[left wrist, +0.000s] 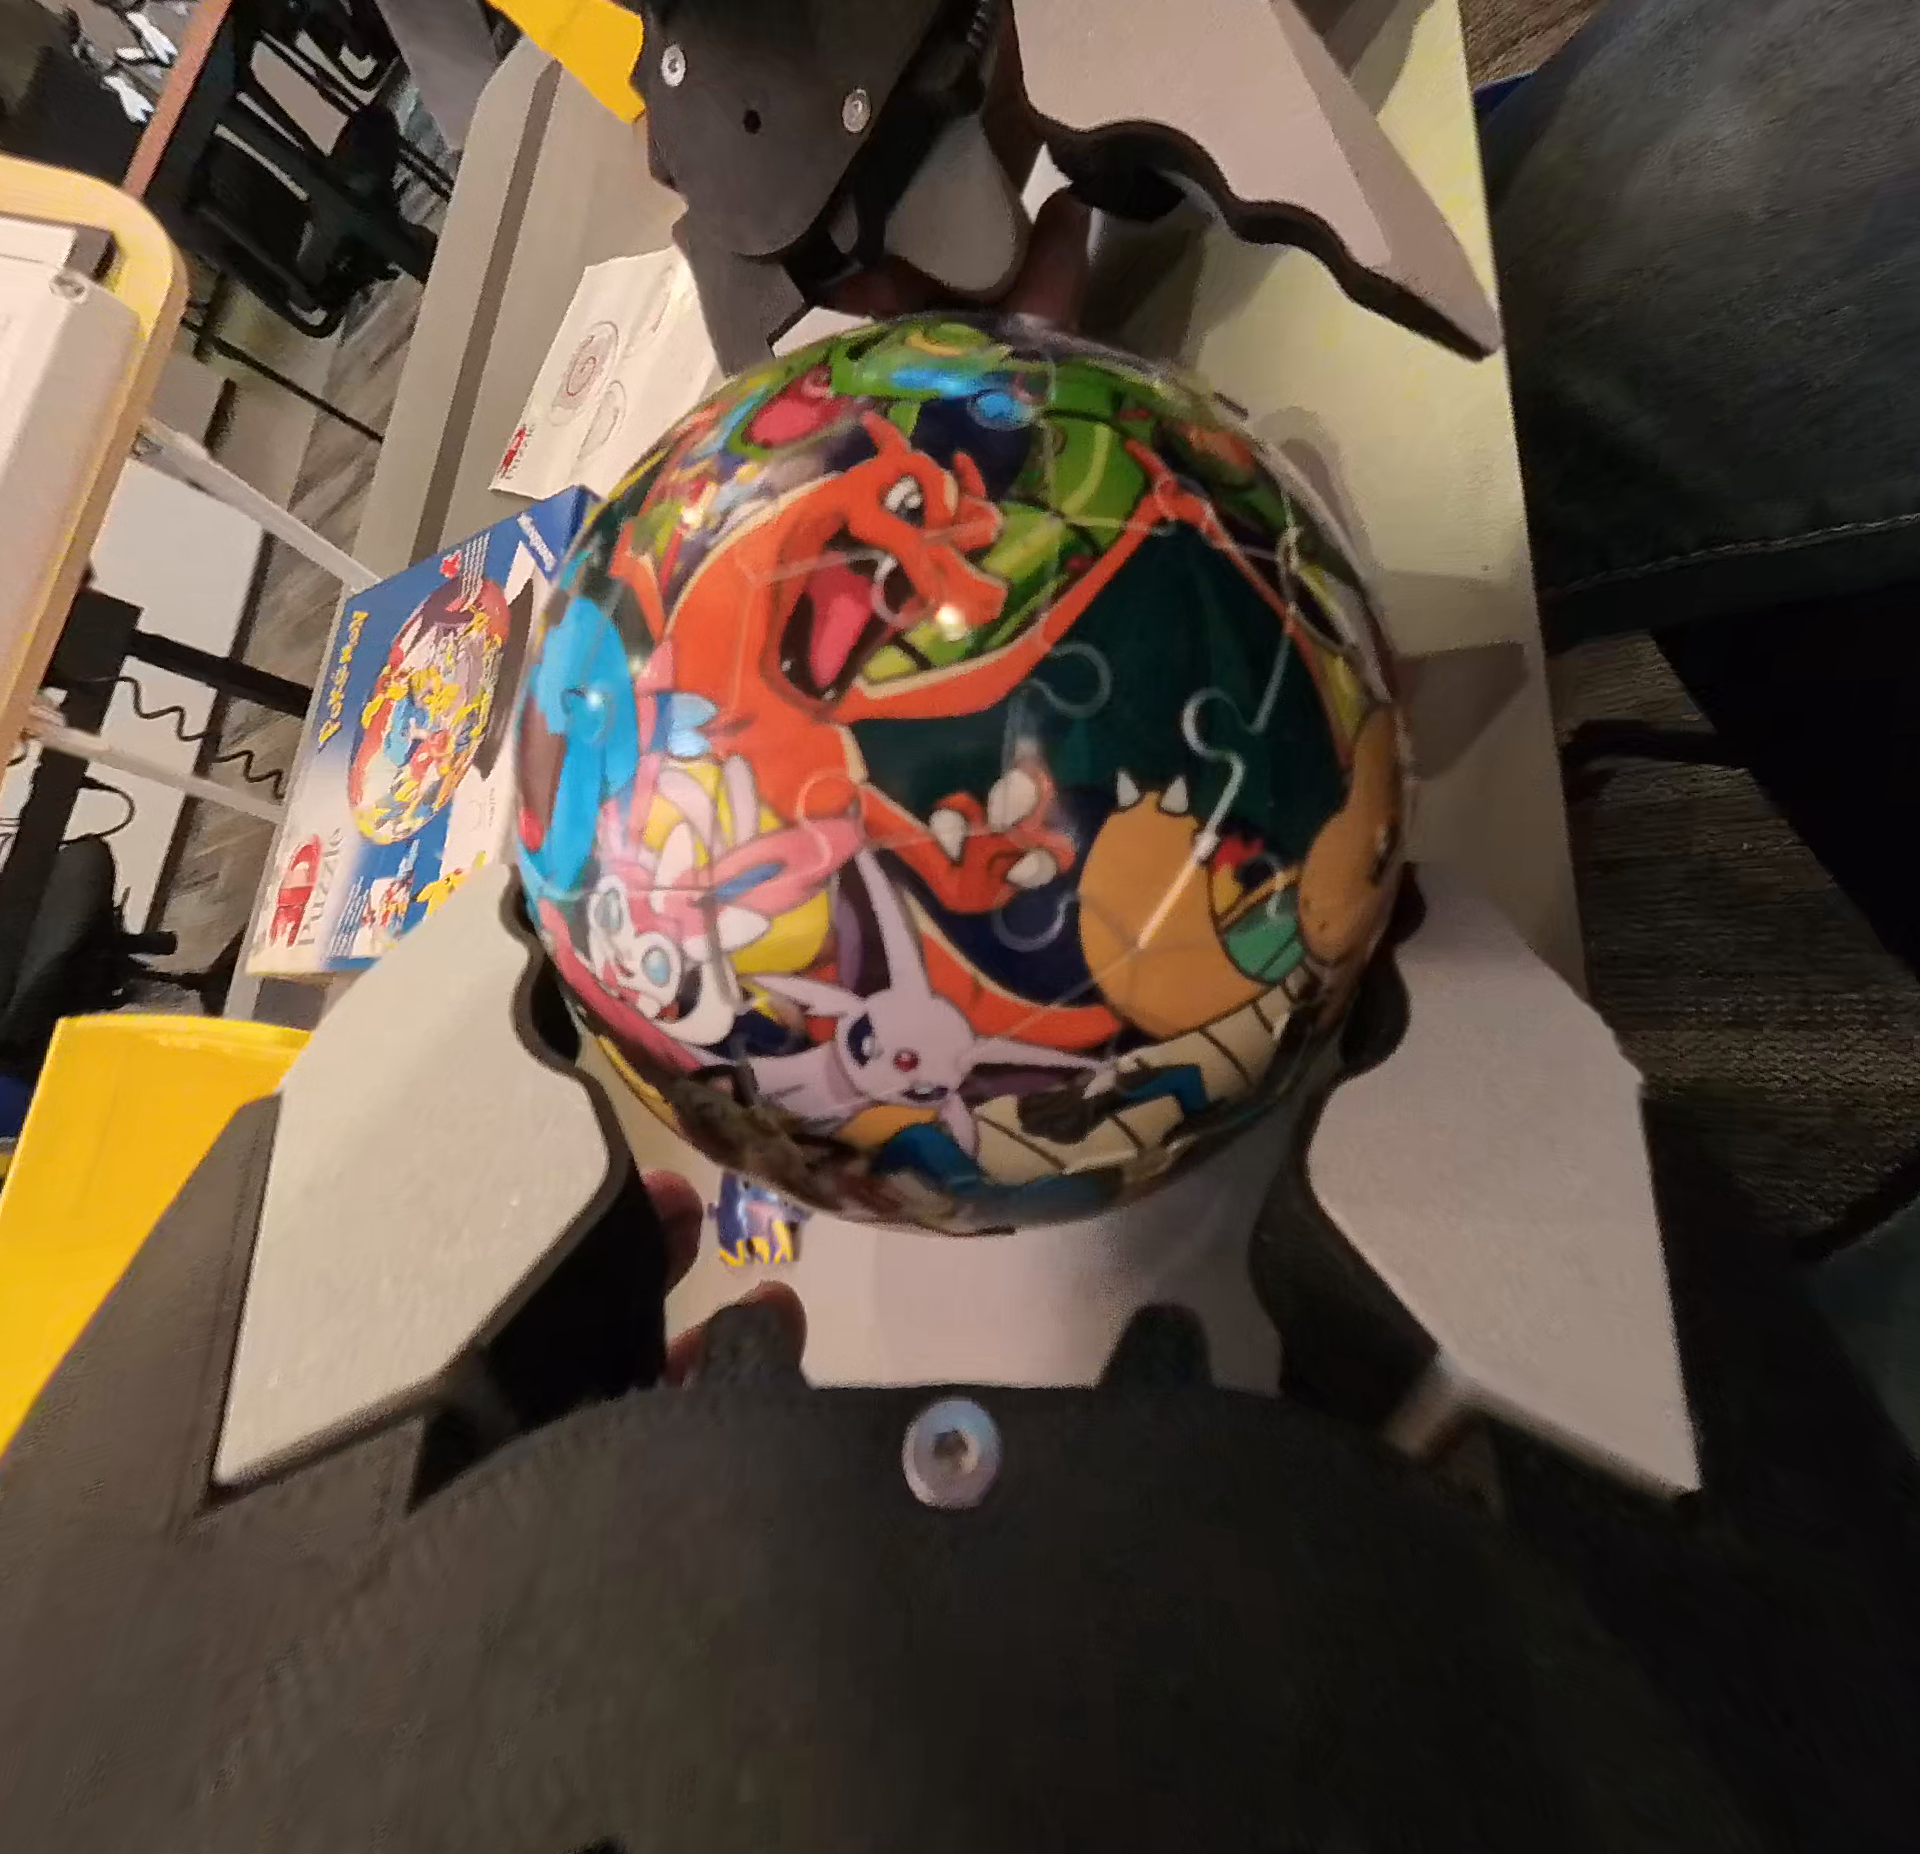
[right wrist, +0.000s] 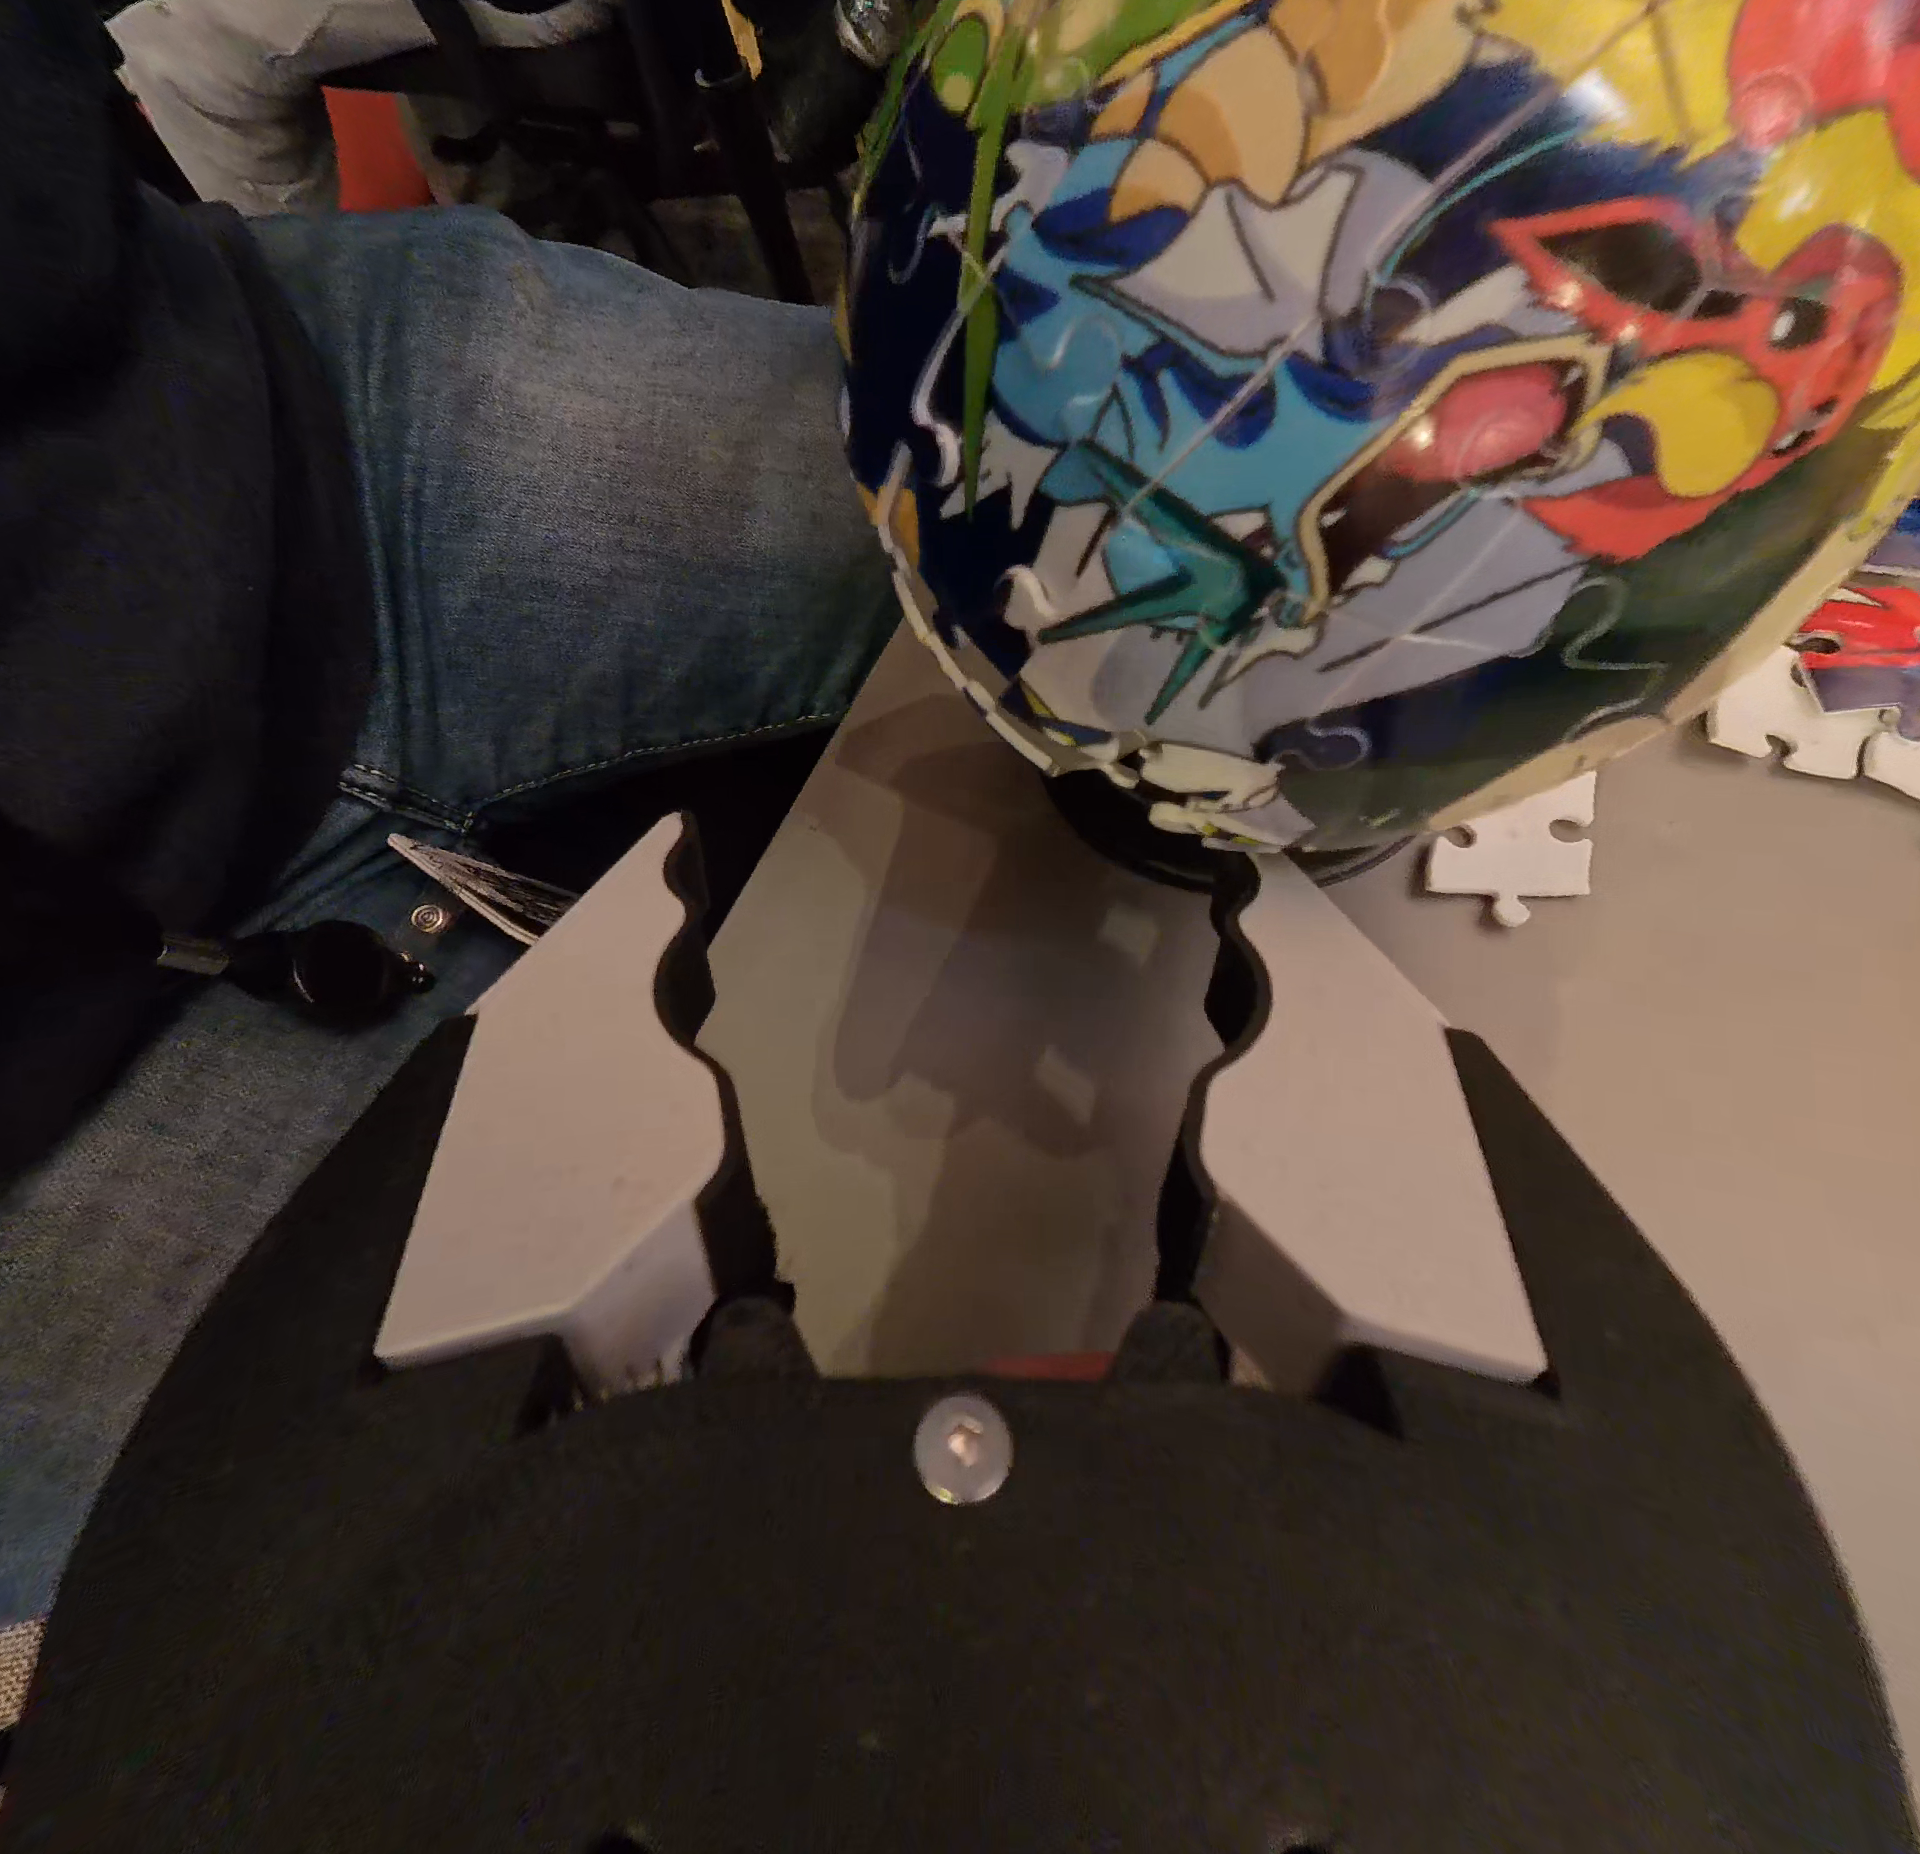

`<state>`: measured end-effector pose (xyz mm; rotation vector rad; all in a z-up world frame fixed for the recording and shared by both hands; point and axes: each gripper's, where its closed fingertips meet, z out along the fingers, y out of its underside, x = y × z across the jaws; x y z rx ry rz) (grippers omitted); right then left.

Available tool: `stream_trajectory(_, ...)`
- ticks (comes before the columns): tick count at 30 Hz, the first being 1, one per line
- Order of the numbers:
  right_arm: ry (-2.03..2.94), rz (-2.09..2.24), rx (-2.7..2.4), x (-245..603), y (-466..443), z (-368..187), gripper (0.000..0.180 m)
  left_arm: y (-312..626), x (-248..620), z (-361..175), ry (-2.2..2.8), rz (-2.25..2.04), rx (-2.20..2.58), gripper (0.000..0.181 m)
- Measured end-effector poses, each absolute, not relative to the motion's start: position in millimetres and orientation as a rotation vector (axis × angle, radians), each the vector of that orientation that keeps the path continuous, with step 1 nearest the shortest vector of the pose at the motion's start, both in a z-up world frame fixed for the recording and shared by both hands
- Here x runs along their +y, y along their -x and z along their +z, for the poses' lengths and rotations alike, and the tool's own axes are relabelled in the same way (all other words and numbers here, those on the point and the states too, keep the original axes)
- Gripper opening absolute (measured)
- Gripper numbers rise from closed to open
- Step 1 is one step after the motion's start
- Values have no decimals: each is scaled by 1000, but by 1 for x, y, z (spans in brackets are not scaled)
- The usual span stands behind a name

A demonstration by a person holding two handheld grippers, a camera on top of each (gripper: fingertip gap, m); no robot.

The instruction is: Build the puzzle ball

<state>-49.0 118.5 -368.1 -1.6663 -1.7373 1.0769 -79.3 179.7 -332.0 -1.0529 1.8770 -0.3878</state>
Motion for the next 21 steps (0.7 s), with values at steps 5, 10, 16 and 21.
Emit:
stream_trajectory(5,1661,1085,-1746,121,49,-368,96,79,178,-331,1099,-365,1847,143)
stream_trajectory(10,1658,1081,-1753,121,48,-368,95,77,176,-331,1138,-381,1810,143)
stream_trajectory(16,1663,1088,-1752,121,48,-368,98,79,178,-332,1138,-330,1820,143)
stream_trajectory(21,1657,1100,-1747,122,47,-367,101,79,180,-332,1128,-291,1808,143)
